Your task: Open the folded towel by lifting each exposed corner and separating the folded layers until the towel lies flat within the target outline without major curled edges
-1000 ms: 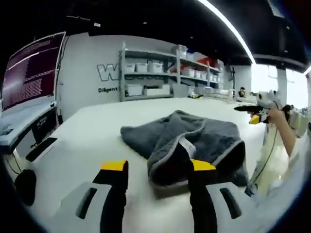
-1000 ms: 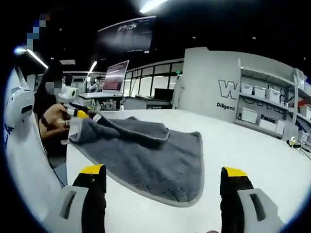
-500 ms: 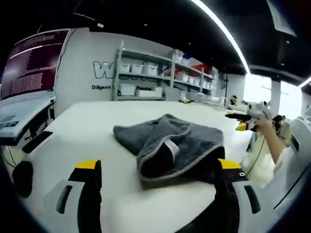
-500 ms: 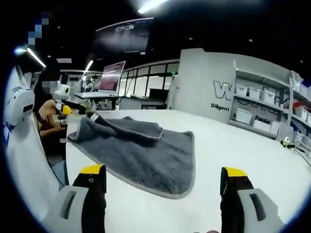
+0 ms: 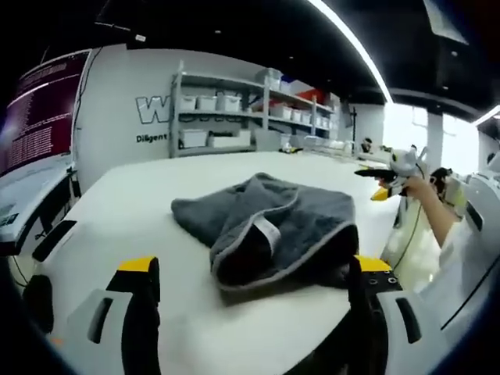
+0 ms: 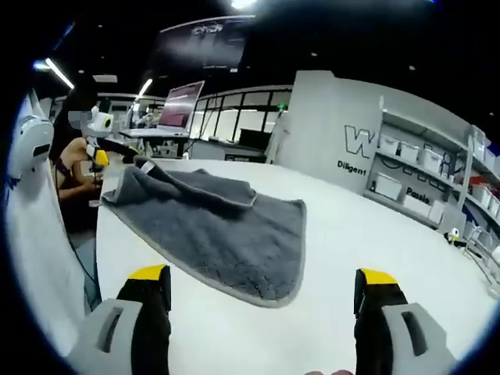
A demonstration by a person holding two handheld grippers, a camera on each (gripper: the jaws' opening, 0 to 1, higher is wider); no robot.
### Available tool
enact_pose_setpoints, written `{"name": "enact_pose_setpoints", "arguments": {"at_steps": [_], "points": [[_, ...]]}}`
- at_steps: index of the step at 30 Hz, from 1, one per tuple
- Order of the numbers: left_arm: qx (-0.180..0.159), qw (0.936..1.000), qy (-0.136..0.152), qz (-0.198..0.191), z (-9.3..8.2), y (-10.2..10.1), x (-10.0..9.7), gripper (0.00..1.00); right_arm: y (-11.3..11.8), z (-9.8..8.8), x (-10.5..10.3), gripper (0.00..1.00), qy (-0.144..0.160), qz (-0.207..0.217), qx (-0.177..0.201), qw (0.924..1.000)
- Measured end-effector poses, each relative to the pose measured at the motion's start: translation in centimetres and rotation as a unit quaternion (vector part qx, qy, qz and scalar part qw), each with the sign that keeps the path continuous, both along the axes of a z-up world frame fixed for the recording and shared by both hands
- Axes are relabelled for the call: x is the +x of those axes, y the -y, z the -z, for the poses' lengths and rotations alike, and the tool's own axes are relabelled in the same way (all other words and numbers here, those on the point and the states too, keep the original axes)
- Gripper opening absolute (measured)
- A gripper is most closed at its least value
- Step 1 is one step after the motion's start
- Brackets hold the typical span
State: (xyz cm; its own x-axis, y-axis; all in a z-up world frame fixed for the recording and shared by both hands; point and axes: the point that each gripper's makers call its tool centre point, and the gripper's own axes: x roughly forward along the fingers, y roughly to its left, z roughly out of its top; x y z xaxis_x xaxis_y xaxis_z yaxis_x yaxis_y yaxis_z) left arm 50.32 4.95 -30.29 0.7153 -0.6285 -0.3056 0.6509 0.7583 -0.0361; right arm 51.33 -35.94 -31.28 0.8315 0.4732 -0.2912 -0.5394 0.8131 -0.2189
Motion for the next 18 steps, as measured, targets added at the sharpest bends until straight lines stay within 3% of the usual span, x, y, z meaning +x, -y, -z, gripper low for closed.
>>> {"name": "enact_pose_setpoints", "arguments": {"at_steps": [5,10,14,18], "points": [[0.007,0.9998,0.011,0.011,0.0,0.3,1.0,0.93,-0.2,0.3,1.3,0.95,0.007,0.002,-0.012,0.9999],[0.008,0.9995,0.023,0.021,-0.1,1.2,2.2,0.86,-0.9,0.5,2.8,0.81,0.013,-0.005,-0.007,0.9999],[0.016,0.9994,0.027,0.013,0.3,1.4,3.4,0.7,-2.0,1.4,3.7,0.68,0.013,-0.027,-0.026,0.9992],[0.035,0.9988,0.031,0.015,0.9,2.0,4.0,0.53,-2.9,2.2,4.3,0.51,0.0,-0.047,-0.003,0.9989]]}}
